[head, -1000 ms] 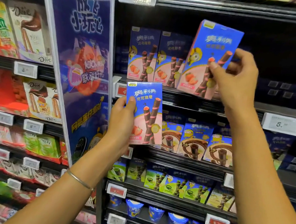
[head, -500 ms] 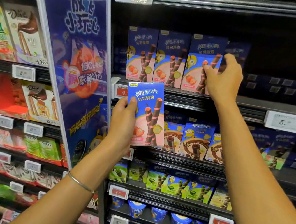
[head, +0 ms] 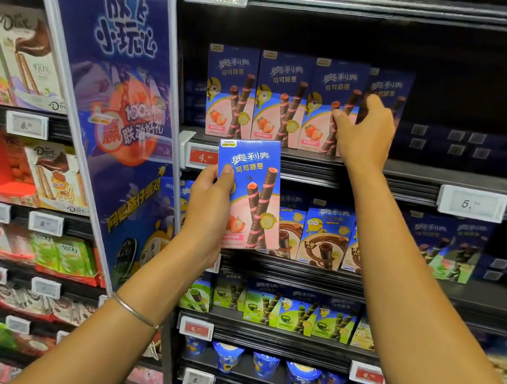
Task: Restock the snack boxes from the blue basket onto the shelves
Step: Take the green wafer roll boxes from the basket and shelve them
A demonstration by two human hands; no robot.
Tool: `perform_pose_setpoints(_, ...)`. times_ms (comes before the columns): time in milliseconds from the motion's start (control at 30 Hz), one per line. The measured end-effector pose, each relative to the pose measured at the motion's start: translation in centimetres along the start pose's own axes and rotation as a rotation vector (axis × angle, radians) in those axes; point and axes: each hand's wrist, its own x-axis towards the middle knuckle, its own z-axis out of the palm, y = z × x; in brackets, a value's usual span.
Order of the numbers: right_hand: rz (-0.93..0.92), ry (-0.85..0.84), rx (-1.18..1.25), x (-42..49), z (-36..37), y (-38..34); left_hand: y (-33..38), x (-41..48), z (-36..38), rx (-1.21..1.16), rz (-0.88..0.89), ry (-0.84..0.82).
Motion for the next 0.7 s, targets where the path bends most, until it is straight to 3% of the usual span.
perform_pose_setpoints(133, 0.044, 0.034, 0.026, -0.9, -0.7, -0.5, 0.0, 0.0, 0.3, 0.007, 0.004, -0.01)
perform_pose_setpoints(267, -0.112, 0.193, 0.346, -4.8, -2.6, -1.9, 0.0, 0.3, 0.6, -0.004, 0.017, -0.016)
perform_pose_setpoints(367, -0.114, -0.038, 0.515, -8.4, -3.5, -2.8, 0.7, 0.7, 1.5, -0.023, 0.047, -0.025)
perform_pose_setpoints(467, -0.032, -0.325, 0.518, -10.1, -4.2, -3.0, 1.8, 1.1, 3.0, -0.055, 0.124, -0.04)
perform_pose_setpoints(700, -0.058, -0.405, 0.44, -8.1, -5.7, -2.8, 3.7, 2.3, 6.3, -0.076, 0.256, -0.105)
